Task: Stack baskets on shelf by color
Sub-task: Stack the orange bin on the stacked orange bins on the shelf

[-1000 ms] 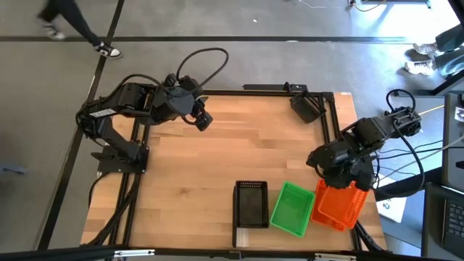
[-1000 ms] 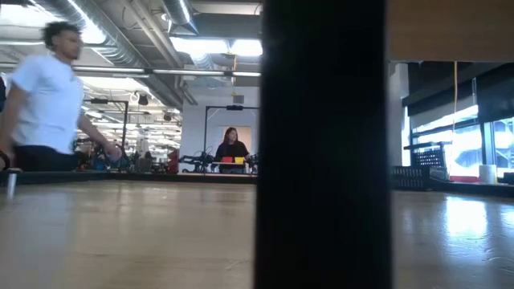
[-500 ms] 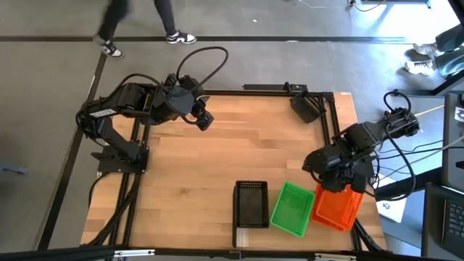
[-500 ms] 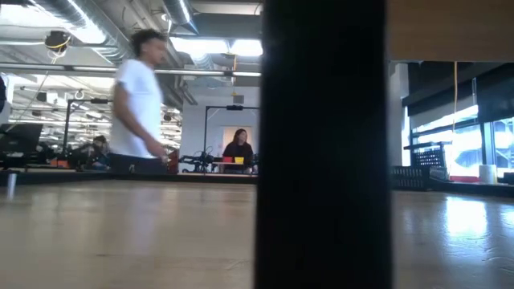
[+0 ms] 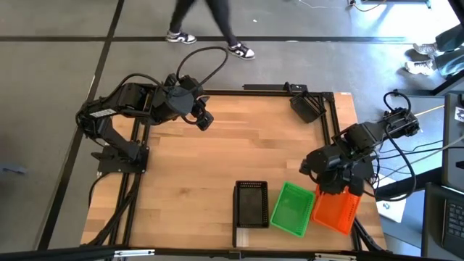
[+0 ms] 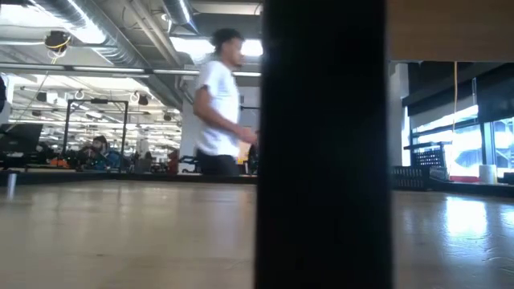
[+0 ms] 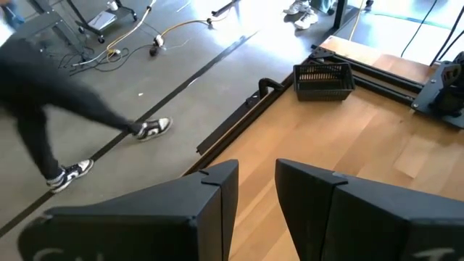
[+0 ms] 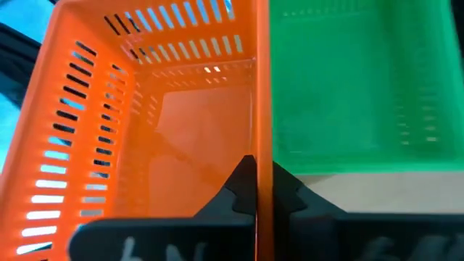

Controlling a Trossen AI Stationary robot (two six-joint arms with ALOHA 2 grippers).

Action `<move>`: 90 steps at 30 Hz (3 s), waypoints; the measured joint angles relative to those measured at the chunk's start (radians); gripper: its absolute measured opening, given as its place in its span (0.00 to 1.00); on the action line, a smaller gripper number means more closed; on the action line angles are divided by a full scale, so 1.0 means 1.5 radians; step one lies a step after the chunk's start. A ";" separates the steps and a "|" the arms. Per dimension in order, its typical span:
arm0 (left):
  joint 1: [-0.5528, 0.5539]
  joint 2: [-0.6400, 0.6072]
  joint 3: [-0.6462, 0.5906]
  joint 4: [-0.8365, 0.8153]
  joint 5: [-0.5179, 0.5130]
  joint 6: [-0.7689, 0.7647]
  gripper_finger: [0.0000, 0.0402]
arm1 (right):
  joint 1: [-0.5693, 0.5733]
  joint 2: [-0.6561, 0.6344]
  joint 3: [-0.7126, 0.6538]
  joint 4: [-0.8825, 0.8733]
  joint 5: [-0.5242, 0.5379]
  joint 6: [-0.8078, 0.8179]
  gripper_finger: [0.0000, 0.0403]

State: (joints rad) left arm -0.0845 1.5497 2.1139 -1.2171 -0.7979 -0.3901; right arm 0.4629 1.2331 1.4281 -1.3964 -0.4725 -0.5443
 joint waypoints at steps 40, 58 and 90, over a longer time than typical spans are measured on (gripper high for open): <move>-0.006 0.000 0.000 -0.001 0.000 0.000 0.21 | -0.006 -0.002 0.000 0.022 0.023 0.184 0.14; -0.006 0.000 0.000 -0.001 0.000 0.000 0.21 | -0.006 -0.002 0.000 -0.026 -0.018 0.219 0.14; -0.006 0.000 0.000 -0.001 0.000 0.000 0.21 | -0.005 -0.006 0.001 -0.068 -0.012 0.173 0.08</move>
State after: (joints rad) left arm -0.0940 1.5501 2.1139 -1.2179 -0.7982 -0.3897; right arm 0.4553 1.2244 1.4288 -1.4980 -0.4899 -0.2845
